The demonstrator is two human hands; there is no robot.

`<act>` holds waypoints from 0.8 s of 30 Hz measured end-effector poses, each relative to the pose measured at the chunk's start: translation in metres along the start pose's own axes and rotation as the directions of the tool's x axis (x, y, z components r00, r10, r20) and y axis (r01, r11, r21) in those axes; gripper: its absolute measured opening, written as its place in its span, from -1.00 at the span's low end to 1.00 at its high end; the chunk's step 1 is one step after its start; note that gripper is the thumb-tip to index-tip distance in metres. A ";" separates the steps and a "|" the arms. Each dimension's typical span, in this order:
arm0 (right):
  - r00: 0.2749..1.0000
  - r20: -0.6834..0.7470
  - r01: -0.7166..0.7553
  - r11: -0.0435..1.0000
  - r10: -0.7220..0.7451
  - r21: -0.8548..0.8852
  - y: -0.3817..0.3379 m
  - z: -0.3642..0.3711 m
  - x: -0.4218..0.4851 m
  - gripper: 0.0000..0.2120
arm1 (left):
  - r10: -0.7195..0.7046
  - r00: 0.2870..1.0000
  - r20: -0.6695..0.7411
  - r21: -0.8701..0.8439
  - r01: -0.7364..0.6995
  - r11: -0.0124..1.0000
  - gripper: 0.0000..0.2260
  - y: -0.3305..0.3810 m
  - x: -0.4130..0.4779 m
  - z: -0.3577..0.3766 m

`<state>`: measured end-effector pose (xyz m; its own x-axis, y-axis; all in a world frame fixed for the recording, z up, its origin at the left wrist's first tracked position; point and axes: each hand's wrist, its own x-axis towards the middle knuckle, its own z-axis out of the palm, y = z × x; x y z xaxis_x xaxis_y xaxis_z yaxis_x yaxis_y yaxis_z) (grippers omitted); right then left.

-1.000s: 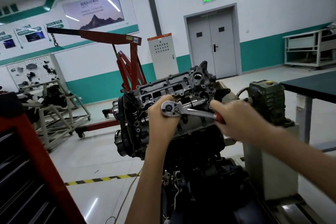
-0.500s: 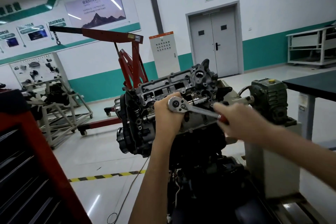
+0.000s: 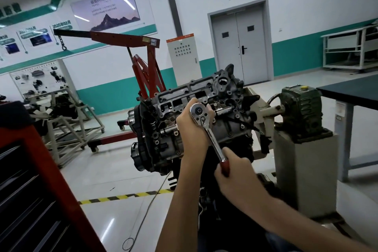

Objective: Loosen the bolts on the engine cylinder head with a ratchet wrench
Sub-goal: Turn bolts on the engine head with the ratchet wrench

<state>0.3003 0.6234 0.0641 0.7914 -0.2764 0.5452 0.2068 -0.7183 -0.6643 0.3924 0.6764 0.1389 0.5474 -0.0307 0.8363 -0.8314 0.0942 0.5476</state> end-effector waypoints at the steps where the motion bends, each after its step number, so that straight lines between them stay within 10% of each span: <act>1: 1.000 -0.010 -0.002 0.999 0.003 0.040 -0.002 0.007 -0.002 -0.72 | -0.042 0.999 -0.009 -0.033 0.042 0.999 -0.66 0.000 0.001 0.002; 5: 0.990 0.075 0.131 0.975 -0.119 -0.180 0.006 -0.027 0.017 -0.80 | -0.109 0.994 0.031 -0.117 0.112 0.987 -0.76 -0.006 0.007 -0.009; 14: 0.877 0.250 0.450 0.520 -0.409 -0.726 -0.002 -0.128 0.109 -0.82 | 0.020 0.911 0.412 0.131 -0.081 0.988 -0.59 0.003 0.024 -0.036; 24: 0.998 -0.002 0.056 0.981 -0.058 -0.185 0.004 -0.022 0.007 -0.86 | -0.059 0.998 0.001 -0.051 0.059 0.997 -0.72 0.002 -0.001 0.001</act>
<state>0.2935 0.6043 0.0767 0.7770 -0.2358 0.5837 0.1412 -0.8383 -0.5267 0.3906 0.6758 0.1392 0.5956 -0.0375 0.8024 -0.7916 0.1425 0.5942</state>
